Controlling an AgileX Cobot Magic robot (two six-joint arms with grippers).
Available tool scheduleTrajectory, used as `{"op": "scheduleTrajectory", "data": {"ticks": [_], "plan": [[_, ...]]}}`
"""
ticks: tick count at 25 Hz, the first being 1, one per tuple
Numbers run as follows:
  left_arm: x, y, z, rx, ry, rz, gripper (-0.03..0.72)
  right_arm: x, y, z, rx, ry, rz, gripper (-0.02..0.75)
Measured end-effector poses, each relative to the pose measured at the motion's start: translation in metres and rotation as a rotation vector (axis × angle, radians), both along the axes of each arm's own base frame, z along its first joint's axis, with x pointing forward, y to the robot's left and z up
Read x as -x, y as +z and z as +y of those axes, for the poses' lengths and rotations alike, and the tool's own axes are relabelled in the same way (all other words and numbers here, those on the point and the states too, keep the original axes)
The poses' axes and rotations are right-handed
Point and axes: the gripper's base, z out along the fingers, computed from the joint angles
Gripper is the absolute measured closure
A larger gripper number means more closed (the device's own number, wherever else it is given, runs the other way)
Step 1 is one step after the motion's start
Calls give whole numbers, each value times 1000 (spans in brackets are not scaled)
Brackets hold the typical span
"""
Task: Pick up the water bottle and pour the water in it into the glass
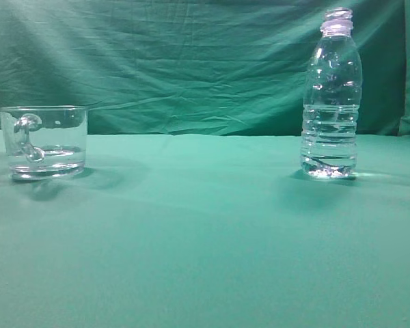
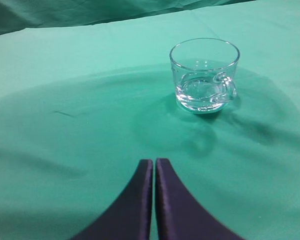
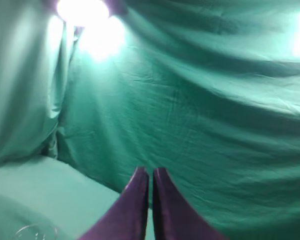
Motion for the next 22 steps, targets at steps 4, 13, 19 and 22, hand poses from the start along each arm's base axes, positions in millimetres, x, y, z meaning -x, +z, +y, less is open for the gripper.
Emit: {"op": "scheduleTrajectory", "data": {"ticks": [4, 13, 19, 22], "plan": [[0, 0, 0, 0, 0, 0, 688, -6, 5, -14, -124, -138, 3, 738], [0, 0, 0, 0, 0, 0, 688, -13, 5, -45, -291, -449, -31, 738], [0, 0, 0, 0, 0, 0, 688, -26, -38, -66, -532, -652, 128, 738], [0, 0, 0, 0, 0, 0, 688, -29, -54, -68, -552, -677, 193, 738]]}}
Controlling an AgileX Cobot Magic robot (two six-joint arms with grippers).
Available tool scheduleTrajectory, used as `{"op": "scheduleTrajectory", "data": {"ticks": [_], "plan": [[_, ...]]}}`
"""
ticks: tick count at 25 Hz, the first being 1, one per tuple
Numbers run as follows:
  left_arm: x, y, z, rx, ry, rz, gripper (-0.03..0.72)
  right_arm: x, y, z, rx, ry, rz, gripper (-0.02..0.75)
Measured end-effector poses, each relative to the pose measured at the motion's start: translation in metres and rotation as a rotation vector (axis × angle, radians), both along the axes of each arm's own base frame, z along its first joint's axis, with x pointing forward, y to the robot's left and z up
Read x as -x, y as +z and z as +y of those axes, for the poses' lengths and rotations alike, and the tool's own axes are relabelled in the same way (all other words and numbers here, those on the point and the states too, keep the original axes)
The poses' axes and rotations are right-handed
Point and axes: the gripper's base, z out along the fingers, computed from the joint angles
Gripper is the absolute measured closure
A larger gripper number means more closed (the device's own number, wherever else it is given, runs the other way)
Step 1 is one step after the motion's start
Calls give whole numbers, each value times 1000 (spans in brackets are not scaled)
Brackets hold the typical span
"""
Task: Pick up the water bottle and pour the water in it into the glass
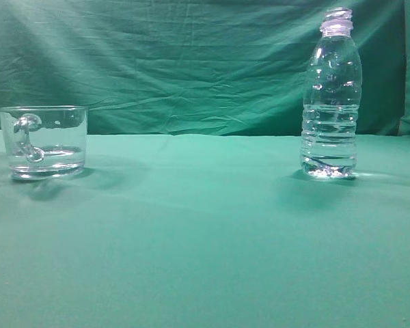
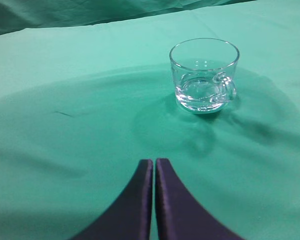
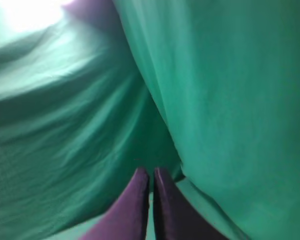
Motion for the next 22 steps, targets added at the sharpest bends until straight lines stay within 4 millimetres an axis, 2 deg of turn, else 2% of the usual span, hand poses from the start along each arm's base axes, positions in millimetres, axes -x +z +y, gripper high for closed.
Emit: {"op": "scheduleTrajectory", "data": {"ticks": [2, 5, 8, 11, 17, 22], "plan": [[0, 0, 0, 0, 0, 0, 688, -3, -14, 1, 42, 7, 74, 738], [0, 0, 0, 0, 0, 0, 688, -6, -36, 8, 260, 76, 250, 738], [0, 0, 0, 0, 0, 0, 688, -6, -49, 14, 380, 158, 380, 738], [0, 0, 0, 0, 0, 0, 688, 4, -64, 20, 482, 266, 491, 738], [0, 0, 0, 0, 0, 0, 688, 30, -100, 23, 521, 312, 475, 738], [0, 0, 0, 0, 0, 0, 688, 39, -134, 23, 509, 311, 463, 738]]}}
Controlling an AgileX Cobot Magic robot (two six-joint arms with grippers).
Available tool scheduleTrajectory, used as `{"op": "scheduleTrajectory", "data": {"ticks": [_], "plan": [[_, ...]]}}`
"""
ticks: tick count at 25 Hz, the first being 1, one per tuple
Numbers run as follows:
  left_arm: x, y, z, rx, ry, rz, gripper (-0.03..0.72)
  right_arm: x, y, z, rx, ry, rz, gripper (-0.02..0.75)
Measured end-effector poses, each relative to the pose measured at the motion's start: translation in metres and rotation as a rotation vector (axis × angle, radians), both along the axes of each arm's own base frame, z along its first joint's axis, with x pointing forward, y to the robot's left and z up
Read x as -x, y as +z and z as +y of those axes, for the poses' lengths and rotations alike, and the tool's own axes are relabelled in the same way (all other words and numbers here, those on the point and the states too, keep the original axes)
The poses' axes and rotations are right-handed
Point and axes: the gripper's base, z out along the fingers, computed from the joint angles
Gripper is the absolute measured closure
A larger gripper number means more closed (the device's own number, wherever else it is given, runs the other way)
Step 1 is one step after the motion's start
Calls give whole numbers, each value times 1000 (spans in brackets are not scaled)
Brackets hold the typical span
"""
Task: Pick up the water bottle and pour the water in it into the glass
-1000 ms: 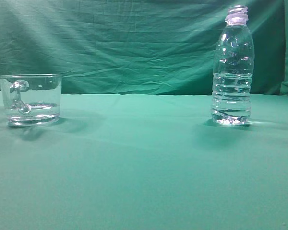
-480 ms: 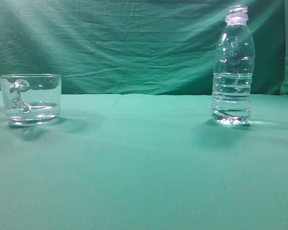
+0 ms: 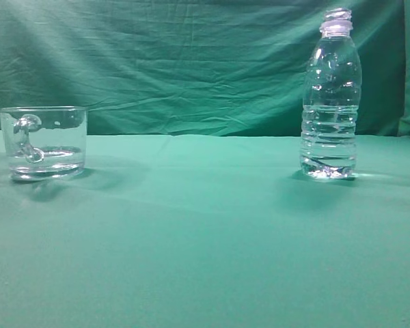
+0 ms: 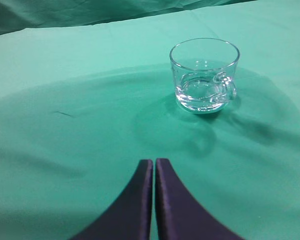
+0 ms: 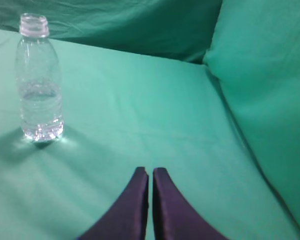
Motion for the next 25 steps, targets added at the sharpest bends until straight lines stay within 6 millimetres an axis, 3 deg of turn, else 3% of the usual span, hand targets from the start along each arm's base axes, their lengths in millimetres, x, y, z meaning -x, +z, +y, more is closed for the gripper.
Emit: {"op": "scheduleTrajectory", "data": {"ticks": [7, 25], "plan": [[0, 0, 0, 0, 0, 0, 688, -5, -39, 1, -58, -8, 85, 738], [0, 0, 0, 0, 0, 0, 688, -7, -39, 3, -89, 20, 37, 738]]}}
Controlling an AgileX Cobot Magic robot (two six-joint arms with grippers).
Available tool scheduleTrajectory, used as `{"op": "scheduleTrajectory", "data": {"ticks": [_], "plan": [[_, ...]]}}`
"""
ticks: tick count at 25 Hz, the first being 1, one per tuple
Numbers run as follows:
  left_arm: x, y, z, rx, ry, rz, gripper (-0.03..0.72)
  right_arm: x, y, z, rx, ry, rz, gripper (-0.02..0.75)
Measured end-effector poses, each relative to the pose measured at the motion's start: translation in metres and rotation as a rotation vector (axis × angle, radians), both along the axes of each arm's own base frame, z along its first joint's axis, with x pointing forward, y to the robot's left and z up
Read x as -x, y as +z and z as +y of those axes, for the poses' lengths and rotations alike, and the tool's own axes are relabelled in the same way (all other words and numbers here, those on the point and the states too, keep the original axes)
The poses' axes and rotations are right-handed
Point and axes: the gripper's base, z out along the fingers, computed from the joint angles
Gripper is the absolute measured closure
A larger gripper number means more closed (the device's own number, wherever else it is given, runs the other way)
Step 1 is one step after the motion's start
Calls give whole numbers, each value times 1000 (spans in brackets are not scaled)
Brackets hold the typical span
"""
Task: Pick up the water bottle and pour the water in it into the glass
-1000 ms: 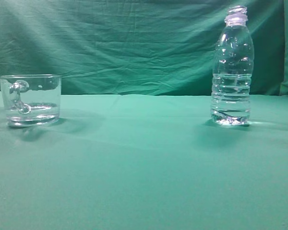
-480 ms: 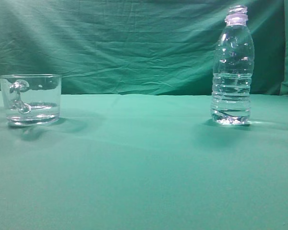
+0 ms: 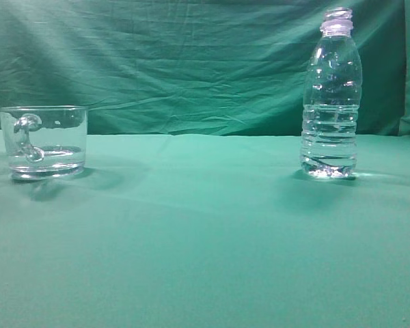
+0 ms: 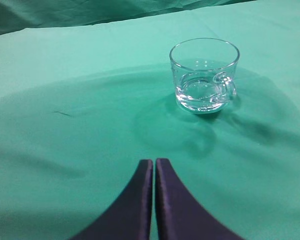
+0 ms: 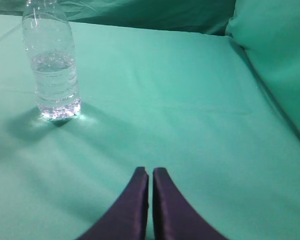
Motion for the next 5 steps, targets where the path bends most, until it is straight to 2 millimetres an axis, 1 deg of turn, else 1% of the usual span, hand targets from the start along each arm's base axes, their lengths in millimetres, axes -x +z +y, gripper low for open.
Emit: {"op": "scheduleTrajectory", "data": {"ticks": [5], "plan": [[0, 0, 0, 0, 0, 0, 688, 0, 0, 0, 0, 0, 0, 738]]}}
